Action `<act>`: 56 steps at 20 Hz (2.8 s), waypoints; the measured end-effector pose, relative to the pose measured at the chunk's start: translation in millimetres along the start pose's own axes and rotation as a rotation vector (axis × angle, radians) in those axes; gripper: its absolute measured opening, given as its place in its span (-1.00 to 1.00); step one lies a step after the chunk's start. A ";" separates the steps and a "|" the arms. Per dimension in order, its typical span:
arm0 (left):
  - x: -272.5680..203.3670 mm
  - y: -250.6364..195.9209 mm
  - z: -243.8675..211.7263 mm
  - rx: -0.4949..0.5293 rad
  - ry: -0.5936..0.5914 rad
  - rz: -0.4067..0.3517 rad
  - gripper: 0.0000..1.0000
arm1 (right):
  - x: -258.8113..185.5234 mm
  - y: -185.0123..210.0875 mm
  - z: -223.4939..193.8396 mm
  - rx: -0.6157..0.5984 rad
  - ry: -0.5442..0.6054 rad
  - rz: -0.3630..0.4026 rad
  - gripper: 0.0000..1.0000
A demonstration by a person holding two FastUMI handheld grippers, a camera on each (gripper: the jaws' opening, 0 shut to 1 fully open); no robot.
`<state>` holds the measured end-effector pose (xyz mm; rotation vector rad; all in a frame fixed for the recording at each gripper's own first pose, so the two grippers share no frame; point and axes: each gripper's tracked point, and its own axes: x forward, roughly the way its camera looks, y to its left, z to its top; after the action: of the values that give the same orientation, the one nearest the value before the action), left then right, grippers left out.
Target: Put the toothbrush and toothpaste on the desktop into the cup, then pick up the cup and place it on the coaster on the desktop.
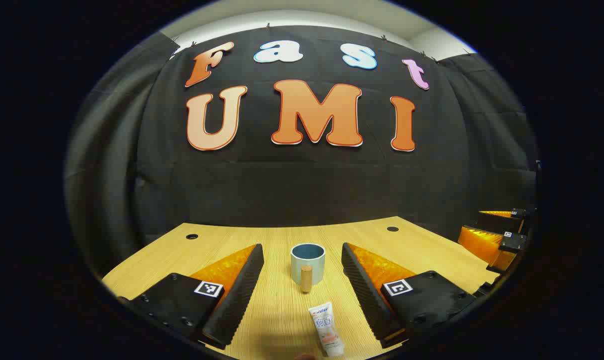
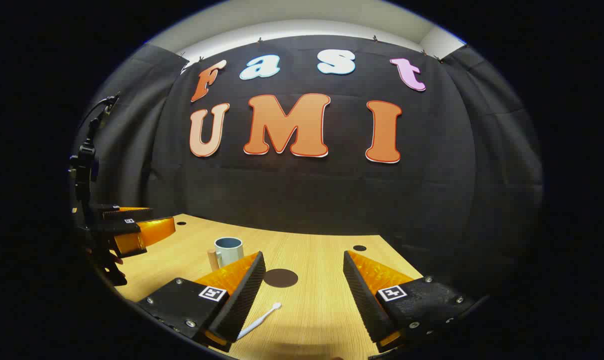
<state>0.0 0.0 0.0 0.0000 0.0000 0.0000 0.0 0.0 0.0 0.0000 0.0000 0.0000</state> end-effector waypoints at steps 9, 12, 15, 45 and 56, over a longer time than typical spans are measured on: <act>-10.3 9.7 9.9 0.032 -0.024 0.033 1.00 | -5.6 -1.9 3.1 0.011 -0.016 -0.004 0.89; -8.3 6.3 4.5 0.006 -0.009 0.023 1.00 | -4.4 0.6 3.6 0.037 -0.007 0.006 0.90; -7.2 7.3 0.5 0.018 0.015 0.027 1.00 | -5.2 1.3 0.1 0.046 0.015 0.013 0.89; -4.4 -26.0 -143.9 0.006 0.761 -0.028 1.00 | -15.7 57.7 -105.1 0.282 0.692 0.228 0.80; -24.5 -35.2 -146.7 -0.152 1.006 -0.087 0.98 | -13.7 45.8 -123.4 0.323 0.825 0.160 0.71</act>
<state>-24.5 -35.2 -146.7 -0.1519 1.0056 -0.0874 -13.7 45.8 -123.4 0.3233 0.8246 0.1599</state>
